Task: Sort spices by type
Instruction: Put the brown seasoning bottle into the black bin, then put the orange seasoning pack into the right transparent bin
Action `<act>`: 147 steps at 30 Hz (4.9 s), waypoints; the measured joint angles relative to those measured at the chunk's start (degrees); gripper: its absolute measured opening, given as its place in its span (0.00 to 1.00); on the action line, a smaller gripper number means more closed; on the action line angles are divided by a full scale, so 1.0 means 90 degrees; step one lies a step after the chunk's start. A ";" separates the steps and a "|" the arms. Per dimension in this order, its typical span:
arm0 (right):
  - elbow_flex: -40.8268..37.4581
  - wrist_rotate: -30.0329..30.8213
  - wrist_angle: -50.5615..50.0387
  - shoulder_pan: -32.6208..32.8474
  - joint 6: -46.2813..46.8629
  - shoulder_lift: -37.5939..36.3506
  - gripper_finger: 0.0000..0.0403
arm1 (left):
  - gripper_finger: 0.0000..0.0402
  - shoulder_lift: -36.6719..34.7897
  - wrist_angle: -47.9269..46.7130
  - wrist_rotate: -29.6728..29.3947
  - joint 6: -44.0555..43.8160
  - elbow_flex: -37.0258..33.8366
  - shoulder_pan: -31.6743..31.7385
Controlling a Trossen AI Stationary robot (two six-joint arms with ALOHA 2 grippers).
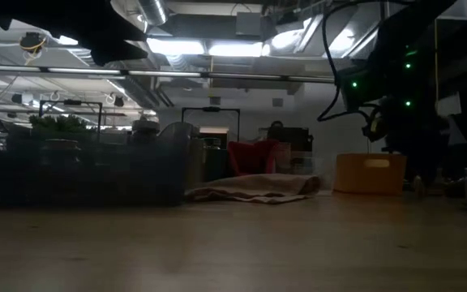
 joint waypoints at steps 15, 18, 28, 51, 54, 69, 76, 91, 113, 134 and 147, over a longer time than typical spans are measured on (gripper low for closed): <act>0.0391 -0.0919 0.0189 0.0020 0.0004 0.0007 0.46 | 0.67 0.0000 0.0000 0.0000 -0.0007 0.0000 0.0000; 0.0711 -0.1440 0.0246 0.0020 0.0005 0.0005 0.49 | 0.67 -0.0002 0.0001 0.0000 -0.0009 0.0000 0.0000; 0.1958 -0.2176 0.1327 0.0463 0.0338 0.0005 0.46 | 0.67 -0.0002 0.0002 0.0000 0.0007 0.0002 -0.0001; 0.4016 -0.1774 0.5429 0.2547 -0.1487 0.1675 0.46 | 0.67 0.0000 0.0006 0.0000 -0.0025 0.0002 -0.0001; 0.4538 -0.1772 0.5095 0.2657 -0.2133 0.2166 0.46 | 0.67 0.0000 0.0002 0.0000 -0.0032 0.0002 -0.0005; 0.6697 -0.1295 0.3329 0.2681 -0.4160 0.4349 0.47 | 0.67 0.0090 -0.0196 0.0002 -0.0029 0.0005 0.0002; 0.6963 -0.0925 0.3065 0.2679 -0.4508 0.4867 0.47 | 0.67 0.0107 -0.0281 0.0002 0.0010 0.0002 0.0032; 0.6972 -0.0187 0.2631 0.2681 -0.4910 0.5078 0.47 | 0.67 0.0107 -0.0315 0.0000 0.0015 0.0002 0.0222; 0.6965 -0.0222 0.2794 0.2681 -0.5321 0.5236 0.47 | 0.67 0.0104 -0.0323 0.0000 0.0017 0.0002 0.0221; 0.7228 -0.0179 0.2693 0.2681 -0.5315 0.5306 0.66 | 0.67 0.0106 -0.0338 0.0000 0.0017 0.0002 0.0221; 0.9489 -0.0154 -0.0129 0.2681 -0.5173 0.5306 0.67 | 0.67 -0.0488 -0.0335 0.0737 -0.0044 -0.0002 0.0161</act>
